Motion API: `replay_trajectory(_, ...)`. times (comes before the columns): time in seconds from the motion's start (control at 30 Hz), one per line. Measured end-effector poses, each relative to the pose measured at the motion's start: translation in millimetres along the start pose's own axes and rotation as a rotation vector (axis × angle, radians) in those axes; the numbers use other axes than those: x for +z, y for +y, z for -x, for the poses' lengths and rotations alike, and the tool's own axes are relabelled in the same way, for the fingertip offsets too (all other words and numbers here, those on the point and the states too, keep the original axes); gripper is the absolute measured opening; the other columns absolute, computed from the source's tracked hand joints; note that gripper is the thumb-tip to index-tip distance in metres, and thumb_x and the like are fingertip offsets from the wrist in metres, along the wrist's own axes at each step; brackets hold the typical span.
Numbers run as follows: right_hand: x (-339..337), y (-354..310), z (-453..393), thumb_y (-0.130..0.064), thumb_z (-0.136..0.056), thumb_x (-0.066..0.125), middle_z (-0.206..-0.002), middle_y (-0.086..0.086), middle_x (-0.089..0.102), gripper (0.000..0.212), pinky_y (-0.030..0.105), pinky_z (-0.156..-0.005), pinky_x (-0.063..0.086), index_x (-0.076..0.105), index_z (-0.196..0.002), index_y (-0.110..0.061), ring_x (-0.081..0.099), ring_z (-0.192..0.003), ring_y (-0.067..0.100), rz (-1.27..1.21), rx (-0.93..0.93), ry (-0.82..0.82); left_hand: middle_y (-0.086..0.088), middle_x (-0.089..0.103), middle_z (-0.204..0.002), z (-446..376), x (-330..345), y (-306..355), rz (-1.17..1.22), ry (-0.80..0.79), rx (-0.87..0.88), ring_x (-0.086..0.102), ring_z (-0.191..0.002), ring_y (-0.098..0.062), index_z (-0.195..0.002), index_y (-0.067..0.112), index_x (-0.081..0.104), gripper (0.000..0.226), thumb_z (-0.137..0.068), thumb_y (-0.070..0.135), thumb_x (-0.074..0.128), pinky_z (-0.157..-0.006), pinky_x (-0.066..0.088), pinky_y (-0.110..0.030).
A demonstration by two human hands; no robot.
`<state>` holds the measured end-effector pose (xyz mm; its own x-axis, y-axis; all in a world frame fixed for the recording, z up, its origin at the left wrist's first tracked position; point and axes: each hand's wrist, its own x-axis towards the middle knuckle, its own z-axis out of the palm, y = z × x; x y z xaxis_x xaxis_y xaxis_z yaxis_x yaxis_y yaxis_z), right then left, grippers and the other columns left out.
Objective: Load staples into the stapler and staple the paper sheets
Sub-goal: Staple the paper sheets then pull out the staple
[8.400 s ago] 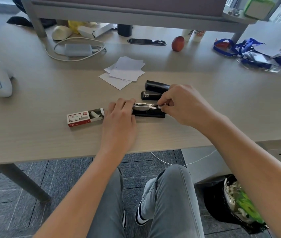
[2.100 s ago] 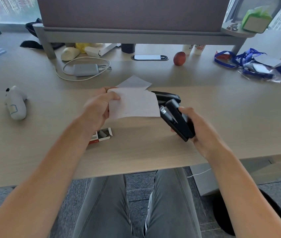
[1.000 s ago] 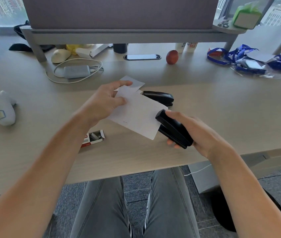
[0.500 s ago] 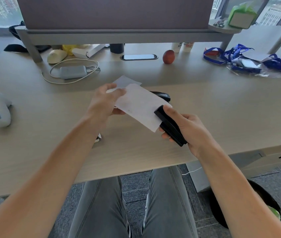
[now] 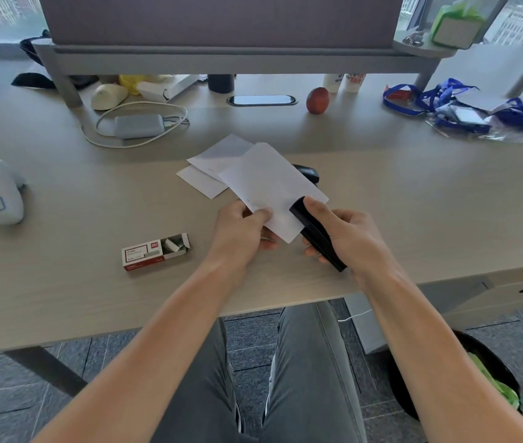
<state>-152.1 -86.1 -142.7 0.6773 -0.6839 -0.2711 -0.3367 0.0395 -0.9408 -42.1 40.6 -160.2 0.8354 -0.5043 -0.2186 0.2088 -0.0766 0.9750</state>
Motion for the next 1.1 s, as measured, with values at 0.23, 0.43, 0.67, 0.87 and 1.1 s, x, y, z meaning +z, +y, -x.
replay_trajectory(0.23, 6, -1, -2, -0.058, -0.087, 0.073, -0.083, 0.021, 0.078, 0.067, 0.031, -0.054, 0.049, 0.073, -0.100, 0.008, 0.071, -0.056, 0.022, 0.027, -0.029, 0.006, -0.015, 0.076, -0.090, 2, -3, -1, 0.030, 0.018, -0.006, 0.072, -0.067, -0.023, -0.102, 0.007, 0.069, 0.013, -0.097, 0.009, 0.057, -0.060, 0.061, -0.034)
replay_trajectory(0.43, 12, 1, -3, -0.060, -0.085, 0.073, -0.081, 0.023, 0.078, 0.073, 0.033, -0.055, 0.048, 0.071, -0.101, 0.011, 0.069, -0.050, 0.020, 0.051, -0.034, 0.007, -0.017, 0.076, -0.094, 2, -5, -3, 0.032, 0.060, 0.011, 0.073, -0.079, -0.030, -0.099, 0.007, 0.070, 0.011, -0.096, 0.008, 0.059, -0.065, 0.063, -0.039)
replay_trajectory(0.67, 11, 2, -3, -0.060, -0.086, 0.072, -0.077, 0.025, 0.076, 0.067, 0.031, -0.052, 0.051, 0.075, -0.097, 0.006, 0.068, -0.053, 0.024, 0.019, 0.009, -0.006, -0.018, 0.076, -0.094, 3, -7, -2, 0.033, 0.059, 0.005, 0.071, -0.076, -0.028, -0.100, 0.006, 0.070, 0.011, -0.096, 0.007, 0.060, -0.063, 0.063, -0.039)
replay_trajectory(0.87, 9, -1, 4, -0.059, -0.088, 0.071, -0.074, 0.018, 0.077, 0.063, 0.031, -0.053, 0.053, 0.076, -0.092, 0.004, 0.068, -0.053, 0.022, 0.005, 0.032, -0.048, -0.013, 0.076, -0.091, 5, -7, 0, 0.050, 0.063, 0.003, 0.071, -0.069, -0.021, -0.096, 0.008, 0.070, 0.011, -0.096, 0.006, 0.059, -0.055, 0.057, -0.028)
replay_trajectory(1.1, -9, -8, 7, -0.073, -0.081, 0.068, -0.074, 0.014, 0.077, 0.069, 0.030, -0.048, 0.053, 0.076, -0.095, -0.006, 0.070, -0.060, 0.026, 0.070, 0.124, -0.112, -0.011, 0.074, -0.097, 3, -10, 5, 0.092, 0.087, 0.010, 0.070, -0.075, -0.022, -0.097, 0.012, 0.068, 0.012, -0.097, 0.005, 0.058, -0.056, 0.059, -0.030)
